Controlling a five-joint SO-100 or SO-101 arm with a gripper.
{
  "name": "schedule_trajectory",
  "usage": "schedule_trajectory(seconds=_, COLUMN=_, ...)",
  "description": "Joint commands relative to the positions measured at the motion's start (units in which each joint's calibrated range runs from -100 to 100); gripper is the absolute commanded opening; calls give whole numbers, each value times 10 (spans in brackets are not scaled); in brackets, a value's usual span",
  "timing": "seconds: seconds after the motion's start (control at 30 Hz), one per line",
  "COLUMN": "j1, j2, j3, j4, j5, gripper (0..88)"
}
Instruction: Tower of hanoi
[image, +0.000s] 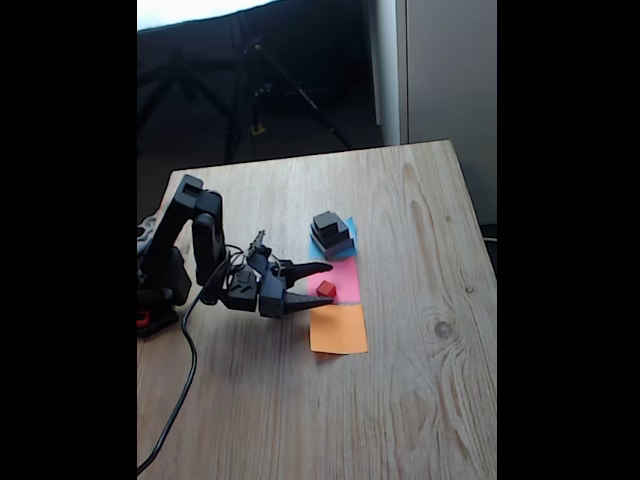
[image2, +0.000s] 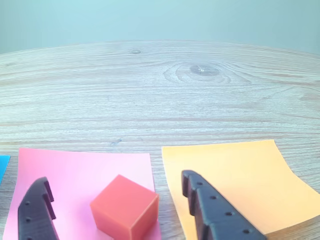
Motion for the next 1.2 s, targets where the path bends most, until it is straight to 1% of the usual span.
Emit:
schedule_trajectory(seconds=0.0, j1=1, j2=11, j3=-4, j4=-30, j5=22, gripper=286)
schedule_trajectory(seconds=0.37, j1=-10, j2=64, j3=-23, j4=-71, j5=61, gripper=261)
schedule_trajectory(seconds=0.97, j1=-25, j2=82, j3=-32, j4=-74, j5=61, gripper=238)
schedule_trajectory(seconds=1.1, j1=-28, j2=85, j3=-29, j4=-75, j5=61, gripper=204)
schedule_trajectory(seconds=1.17, j1=-29, j2=85, j3=-29, j4=-75, j5=61, gripper=201)
